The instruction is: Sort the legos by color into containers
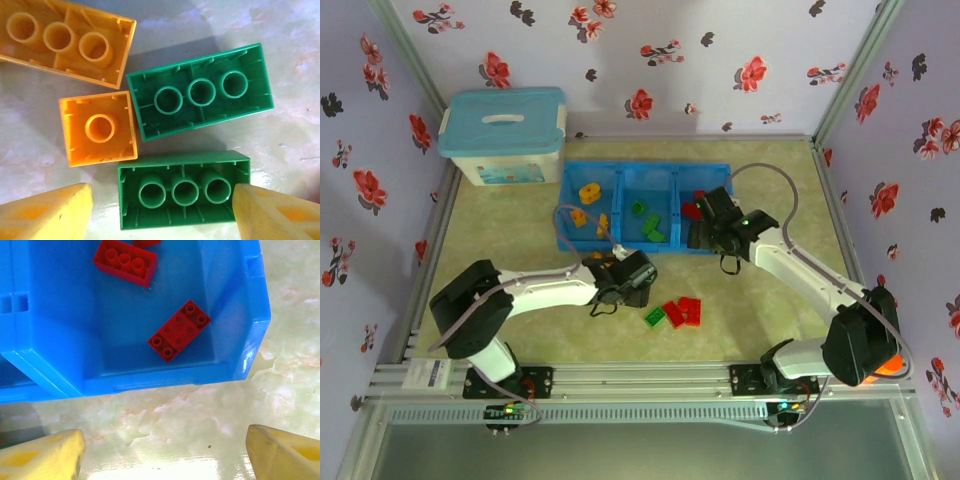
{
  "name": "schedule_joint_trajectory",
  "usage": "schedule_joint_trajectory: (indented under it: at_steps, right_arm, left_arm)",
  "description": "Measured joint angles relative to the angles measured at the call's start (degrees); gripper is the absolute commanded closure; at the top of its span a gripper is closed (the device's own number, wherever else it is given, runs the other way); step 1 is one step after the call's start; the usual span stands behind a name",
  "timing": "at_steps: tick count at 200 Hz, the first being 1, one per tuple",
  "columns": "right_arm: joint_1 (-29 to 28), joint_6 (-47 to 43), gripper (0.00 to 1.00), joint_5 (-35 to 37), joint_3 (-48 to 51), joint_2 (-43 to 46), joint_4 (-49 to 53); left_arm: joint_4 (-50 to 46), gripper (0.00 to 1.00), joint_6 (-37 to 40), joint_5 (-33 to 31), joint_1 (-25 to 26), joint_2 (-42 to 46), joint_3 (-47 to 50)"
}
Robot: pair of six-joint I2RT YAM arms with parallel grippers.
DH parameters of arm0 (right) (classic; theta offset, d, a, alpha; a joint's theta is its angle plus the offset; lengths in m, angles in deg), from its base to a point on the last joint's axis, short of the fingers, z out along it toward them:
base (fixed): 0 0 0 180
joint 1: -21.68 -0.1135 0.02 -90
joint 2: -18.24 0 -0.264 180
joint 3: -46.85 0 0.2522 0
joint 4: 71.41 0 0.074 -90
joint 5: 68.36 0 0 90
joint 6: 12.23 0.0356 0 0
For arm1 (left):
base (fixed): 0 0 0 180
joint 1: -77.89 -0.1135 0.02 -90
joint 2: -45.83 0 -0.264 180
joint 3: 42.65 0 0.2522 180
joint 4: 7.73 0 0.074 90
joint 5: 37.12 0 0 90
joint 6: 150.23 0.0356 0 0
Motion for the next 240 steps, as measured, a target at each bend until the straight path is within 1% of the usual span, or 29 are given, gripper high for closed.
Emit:
schedule_joint_trajectory:
  at_steps: [42, 79, 99, 136, 172, 215, 240]
  right_arm:
    - [0.0, 0.7, 0.16, 0.0, 2.2, 1.0, -1.6]
    - [0.0, 1.1, 0.16, 0.0, 3.5, 1.4, -2.2]
    - [0.0, 1.1, 0.16, 0.0, 3.8, 2.0, -2.2]
    - [0.0, 1.2, 0.16, 0.0, 3.9, 2.7, -2.4]
    - [0.0, 1.5, 0.17, 0.0, 3.9, 3.0, -2.4]
    - [0.0, 1.5, 0.17, 0.0, 4.8, 4.5, -2.5]
    - [0.0, 1.7, 0.17, 0.0, 5.7, 5.3, -2.7]
  left_arm:
    - [-1.2, 0.26, 0.2, 0.0, 0.1, -3.6, -3.5]
    - [-1.9, 0.29, 0.2, 0.2, 0.2, -5.5, -5.5]
    - [-2.0, 0.36, 0.2, 0.4, 0.2, -5.8, -5.8]
    - [-2.2, 0.56, 0.7, 0.5, 0.4, -5.8, -6.0]
    - [-2.8, 0.67, 0.6, 0.9, 0.6, -5.9, -6.3]
    - [-3.6, 0.74, 0.7, 1.1, 0.9, -5.8, -6.3]
    - [-4.2, 0.75, 0.7, 1.1, 0.9, -5.2, -6.3]
